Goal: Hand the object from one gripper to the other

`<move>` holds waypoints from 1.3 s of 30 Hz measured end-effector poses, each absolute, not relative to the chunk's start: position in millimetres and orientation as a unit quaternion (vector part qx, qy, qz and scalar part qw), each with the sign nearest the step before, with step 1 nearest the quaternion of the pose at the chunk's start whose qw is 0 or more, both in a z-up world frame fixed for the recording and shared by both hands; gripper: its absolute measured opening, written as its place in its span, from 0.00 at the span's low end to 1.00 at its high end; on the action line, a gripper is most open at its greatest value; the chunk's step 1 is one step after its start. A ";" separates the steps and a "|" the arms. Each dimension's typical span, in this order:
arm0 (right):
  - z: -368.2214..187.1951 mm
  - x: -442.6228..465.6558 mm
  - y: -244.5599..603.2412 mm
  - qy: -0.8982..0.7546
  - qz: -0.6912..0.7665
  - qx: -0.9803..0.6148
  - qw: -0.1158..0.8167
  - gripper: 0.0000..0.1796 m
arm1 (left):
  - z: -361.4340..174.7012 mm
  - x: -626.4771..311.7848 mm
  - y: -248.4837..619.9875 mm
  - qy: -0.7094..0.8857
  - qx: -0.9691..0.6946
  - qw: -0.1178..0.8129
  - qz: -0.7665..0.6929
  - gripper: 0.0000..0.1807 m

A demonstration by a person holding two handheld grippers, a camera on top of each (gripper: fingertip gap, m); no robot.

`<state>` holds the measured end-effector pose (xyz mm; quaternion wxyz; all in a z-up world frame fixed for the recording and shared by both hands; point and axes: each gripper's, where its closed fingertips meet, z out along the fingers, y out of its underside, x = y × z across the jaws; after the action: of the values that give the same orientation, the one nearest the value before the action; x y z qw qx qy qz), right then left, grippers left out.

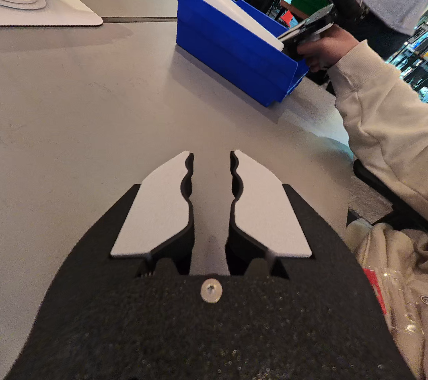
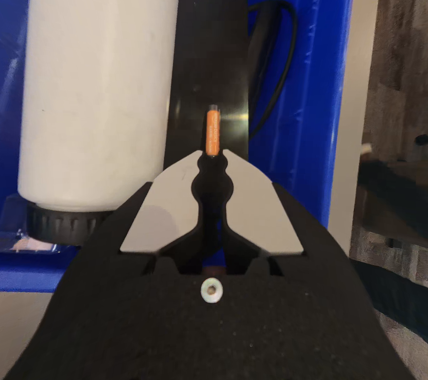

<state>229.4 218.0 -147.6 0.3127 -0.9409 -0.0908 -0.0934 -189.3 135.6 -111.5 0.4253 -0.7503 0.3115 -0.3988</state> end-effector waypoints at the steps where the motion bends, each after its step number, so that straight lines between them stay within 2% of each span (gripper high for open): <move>1: -147.1 229.3 218.2 -0.085 -0.091 -0.940 0.316 0.06 | -113.0 -189.0 135.0 0.316 -0.752 0.425 -0.393 0.16; 6: -142.1 232.3 216.5 -0.077 -0.097 -0.941 0.316 0.17 | -114.9 -190.6 133.6 0.330 -0.754 0.433 -0.367 0.16; 12: -115.9 221.8 208.0 -0.092 -0.120 -0.922 0.357 0.18 | -101.9 -203.5 138.1 0.326 -0.749 0.477 -0.324 0.16; 14: -100.3 204.1 203.7 -0.108 -0.104 -0.901 0.406 0.19 | -100.0 -209.3 138.3 0.325 -0.749 0.487 -0.310 0.17; 16: -77.9 189.8 192.0 -0.100 -0.104 -0.855 0.498 0.20 | -102.0 -214.8 136.7 0.324 -0.753 0.487 -0.300 0.17; 19: -66.0 165.7 146.3 -0.049 -0.084 -0.773 0.627 0.17 | -106.1 -222.7 132.7 0.322 -0.761 0.482 -0.292 0.17; 20: -72.3 154.1 130.3 -0.038 -0.066 -0.760 0.645 0.14 | -106.4 -224.0 132.2 0.320 -0.761 0.483 -0.292 0.16; 23: -92.1 112.3 104.6 -0.058 0.008 -0.779 0.625 0.18 | -106.5 -220.3 130.9 0.315 -0.758 0.475 -0.316 0.16; 25: -93.4 84.1 103.7 -0.079 0.063 -0.776 0.623 0.26 | -109.4 -215.1 129.0 0.311 -0.761 0.460 -0.336 0.17; 29: -109.9 74.6 138.9 -0.096 0.008 -0.810 0.578 0.36 | -100.4 -205.9 129.0 0.296 -0.748 0.470 -0.364 0.16; 31: -119.1 59.5 152.4 -0.104 0.042 -0.831 0.545 0.32 | -98.4 -204.5 131.2 0.299 -0.743 0.485 -0.351 0.17; 35: -116.0 19.3 146.8 -0.126 0.117 -0.826 0.536 0.49 | -100.3 -194.3 139.9 0.314 -0.741 0.503 -0.315 0.17; 37: -115.4 0.9 128.9 -0.171 0.136 -0.815 0.536 0.44 | -105.4 -179.0 137.6 0.339 -0.742 0.491 -0.305 0.18; 38: -113.0 -6.9 117.9 -0.187 0.155 -0.806 0.540 0.39 | -108.5 -168.1 136.0 0.350 -0.742 0.486 -0.303 0.23; 39: -107.7 -12.1 106.5 -0.193 0.177 -0.794 0.548 0.32 | -111.8 -155.7 135.1 0.356 -0.742 0.481 -0.302 0.33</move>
<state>-12.1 106.5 -107.7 0.5480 -0.7945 -0.1930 0.1766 -155.7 135.1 -111.8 0.4812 -0.7420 0.3556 -0.3024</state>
